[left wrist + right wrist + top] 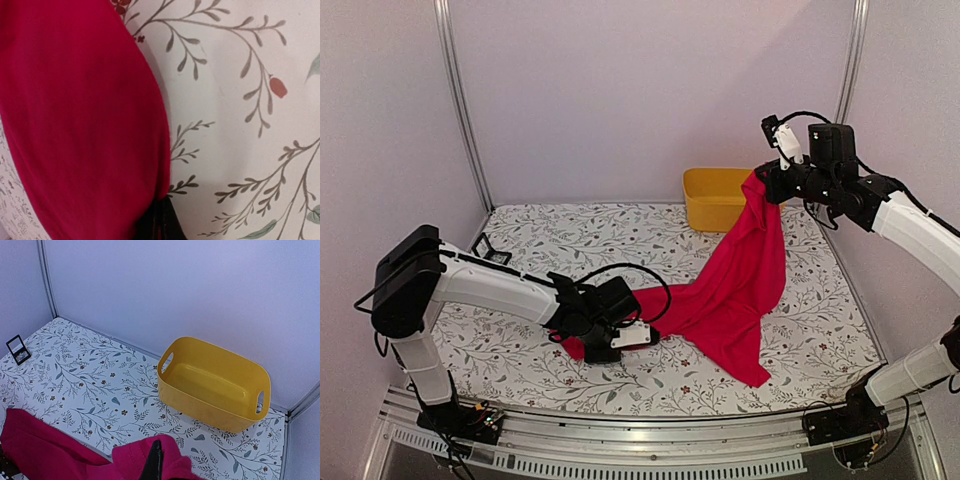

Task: Pin the brooch onto the clothing

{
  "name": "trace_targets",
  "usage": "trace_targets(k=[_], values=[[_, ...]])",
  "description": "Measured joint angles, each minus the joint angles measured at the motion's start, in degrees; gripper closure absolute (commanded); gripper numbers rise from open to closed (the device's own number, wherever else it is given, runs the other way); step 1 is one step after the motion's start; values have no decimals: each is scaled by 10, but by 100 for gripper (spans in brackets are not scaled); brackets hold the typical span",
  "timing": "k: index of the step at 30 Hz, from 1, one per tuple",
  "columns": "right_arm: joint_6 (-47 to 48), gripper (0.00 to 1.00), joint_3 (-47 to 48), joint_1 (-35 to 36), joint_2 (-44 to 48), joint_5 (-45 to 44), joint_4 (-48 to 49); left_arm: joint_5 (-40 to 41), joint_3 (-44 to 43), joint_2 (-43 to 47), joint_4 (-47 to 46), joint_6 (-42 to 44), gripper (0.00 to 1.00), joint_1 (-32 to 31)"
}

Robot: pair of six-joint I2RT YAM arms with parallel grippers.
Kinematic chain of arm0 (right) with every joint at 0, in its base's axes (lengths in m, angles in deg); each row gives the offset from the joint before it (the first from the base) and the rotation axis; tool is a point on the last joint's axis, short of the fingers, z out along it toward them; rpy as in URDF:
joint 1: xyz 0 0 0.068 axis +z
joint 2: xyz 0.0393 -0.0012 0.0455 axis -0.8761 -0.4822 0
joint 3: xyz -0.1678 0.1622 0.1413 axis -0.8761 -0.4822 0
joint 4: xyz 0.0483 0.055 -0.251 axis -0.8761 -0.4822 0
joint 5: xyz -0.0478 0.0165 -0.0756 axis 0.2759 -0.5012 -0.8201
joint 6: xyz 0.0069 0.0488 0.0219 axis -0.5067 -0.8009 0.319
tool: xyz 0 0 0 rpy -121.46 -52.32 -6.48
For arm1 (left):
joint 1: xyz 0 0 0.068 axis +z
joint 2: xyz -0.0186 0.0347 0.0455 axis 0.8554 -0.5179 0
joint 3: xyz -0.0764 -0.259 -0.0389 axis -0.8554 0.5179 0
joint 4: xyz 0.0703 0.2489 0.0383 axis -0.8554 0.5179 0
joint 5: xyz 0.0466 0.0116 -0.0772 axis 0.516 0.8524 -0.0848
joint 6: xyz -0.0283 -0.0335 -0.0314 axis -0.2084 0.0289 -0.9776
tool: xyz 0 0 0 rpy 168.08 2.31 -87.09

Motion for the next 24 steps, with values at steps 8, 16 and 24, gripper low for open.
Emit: trace_targets(k=[8,16,24], values=[[4,100,4,0,4,-8,-6,96,5,103,7,-54,100,28],[-2,100,75,0,56,-1,-80,146,-63,393,-27,-94,100,75],[-33,100,159,0,182,96,-131,236,-77,535,-64,-83,100,82]])
